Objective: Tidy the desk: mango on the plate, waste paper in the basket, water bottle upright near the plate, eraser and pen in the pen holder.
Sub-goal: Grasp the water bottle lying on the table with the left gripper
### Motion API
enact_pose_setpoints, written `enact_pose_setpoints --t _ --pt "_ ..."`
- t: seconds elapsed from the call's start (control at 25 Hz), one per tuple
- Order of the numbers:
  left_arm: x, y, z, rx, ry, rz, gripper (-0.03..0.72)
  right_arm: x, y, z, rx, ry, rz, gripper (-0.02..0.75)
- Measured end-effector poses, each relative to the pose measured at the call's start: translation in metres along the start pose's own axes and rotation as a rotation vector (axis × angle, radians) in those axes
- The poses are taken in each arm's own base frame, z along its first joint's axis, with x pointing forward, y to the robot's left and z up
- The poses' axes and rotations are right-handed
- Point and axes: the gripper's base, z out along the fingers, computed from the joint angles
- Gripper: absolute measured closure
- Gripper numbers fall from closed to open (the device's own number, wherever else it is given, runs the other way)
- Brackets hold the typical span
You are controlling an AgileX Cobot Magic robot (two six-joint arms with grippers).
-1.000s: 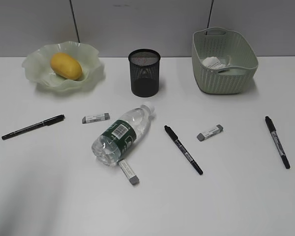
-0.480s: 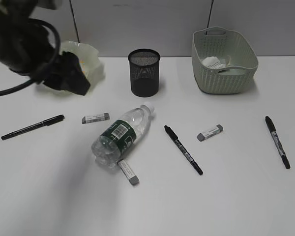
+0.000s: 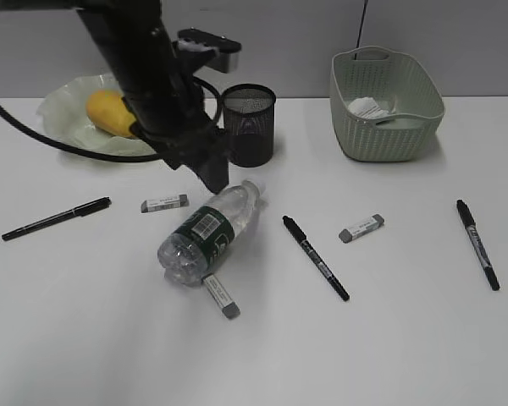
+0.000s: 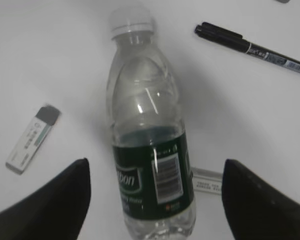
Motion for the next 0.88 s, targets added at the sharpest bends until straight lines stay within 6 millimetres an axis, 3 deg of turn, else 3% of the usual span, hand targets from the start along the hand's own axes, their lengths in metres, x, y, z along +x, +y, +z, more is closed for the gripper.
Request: enact_pose_setpoints --t 0.28,0.56,0.88 --pt "-0.019 -0.003 0.046 0.007 0.076 -0.016 0.055 0.0 0.0 0.0 0.002 0.0 0.0 0.221" --pt "-0.013 0.004 0.09 -0.011 0.189 -0.045 0.053 0.0 0.0 0.0 0.004 0.0 -0.001 0.221" --pt "-0.016 0.005 0.097 -0.019 0.162 -0.05 0.078 0.001 0.0 0.001 0.004 0.003 -0.001 0.221"
